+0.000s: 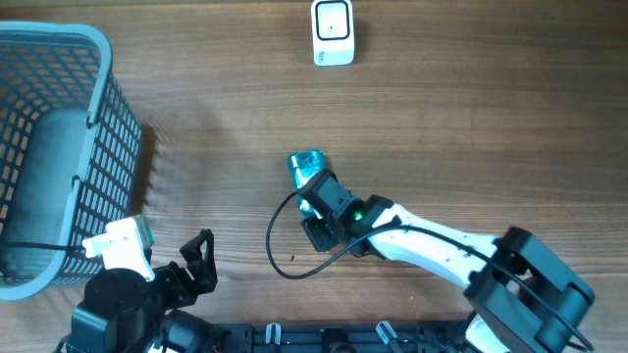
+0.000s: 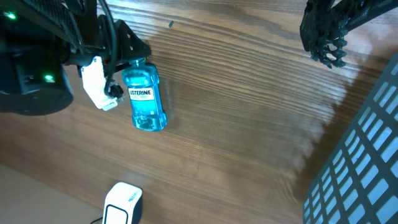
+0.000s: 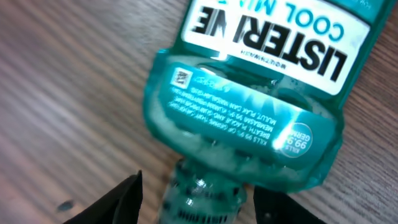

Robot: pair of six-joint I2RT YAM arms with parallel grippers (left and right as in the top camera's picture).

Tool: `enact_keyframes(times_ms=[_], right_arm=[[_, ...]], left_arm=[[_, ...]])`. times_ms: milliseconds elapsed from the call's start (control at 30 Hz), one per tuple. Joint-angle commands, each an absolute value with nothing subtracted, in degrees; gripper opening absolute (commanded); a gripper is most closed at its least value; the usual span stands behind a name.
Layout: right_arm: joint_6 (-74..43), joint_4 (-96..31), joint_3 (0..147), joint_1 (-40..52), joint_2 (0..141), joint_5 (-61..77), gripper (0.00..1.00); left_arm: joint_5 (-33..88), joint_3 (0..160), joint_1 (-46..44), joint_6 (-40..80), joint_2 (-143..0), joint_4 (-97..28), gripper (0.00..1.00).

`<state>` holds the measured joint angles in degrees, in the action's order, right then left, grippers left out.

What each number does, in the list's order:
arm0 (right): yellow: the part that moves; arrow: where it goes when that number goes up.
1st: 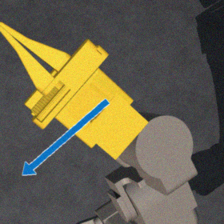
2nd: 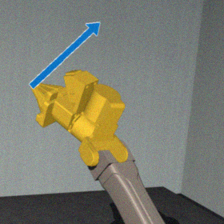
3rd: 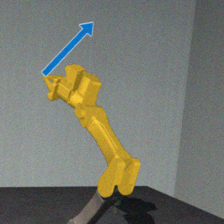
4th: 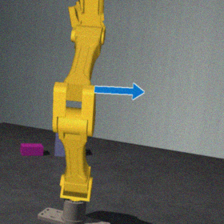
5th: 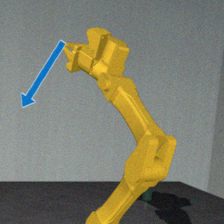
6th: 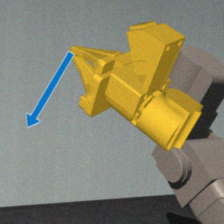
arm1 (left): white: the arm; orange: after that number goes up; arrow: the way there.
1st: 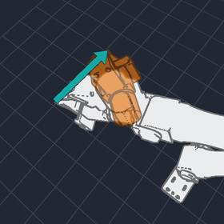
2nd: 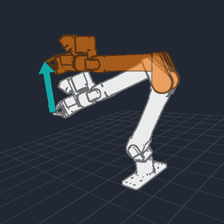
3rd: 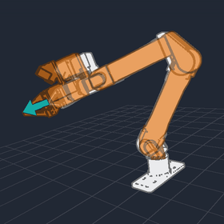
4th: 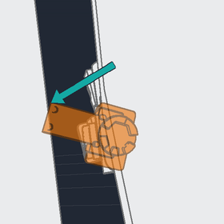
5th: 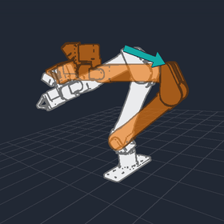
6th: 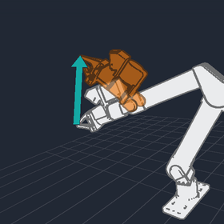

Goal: Scan the item barcode
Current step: 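Close the right gripper on the bottle neck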

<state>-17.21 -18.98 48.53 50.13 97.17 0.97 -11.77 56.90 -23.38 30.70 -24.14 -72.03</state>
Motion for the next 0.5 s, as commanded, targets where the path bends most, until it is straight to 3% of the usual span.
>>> enact_keyframes(times_ms=[0,167,467], right_arm=[[-19.7,-17.9,49.7,50.3,99.6,-3.4,0.57],[-22.7,-17.3,49.7,50.3,100.8,-6.5,0.47],[-22.4,-21.5,51.6,50.2,100.8,-4.8,0.13]], left_arm=[[-12.5,57.1,-23.1,30.4,-24.1,-71.9,1.0],[-12.5,57.1,-23.1,30.4,-24.1,-71.9,1.0],[-12.5,57.1,-23.1,30.4,-24.1,-71.9,1.0]])
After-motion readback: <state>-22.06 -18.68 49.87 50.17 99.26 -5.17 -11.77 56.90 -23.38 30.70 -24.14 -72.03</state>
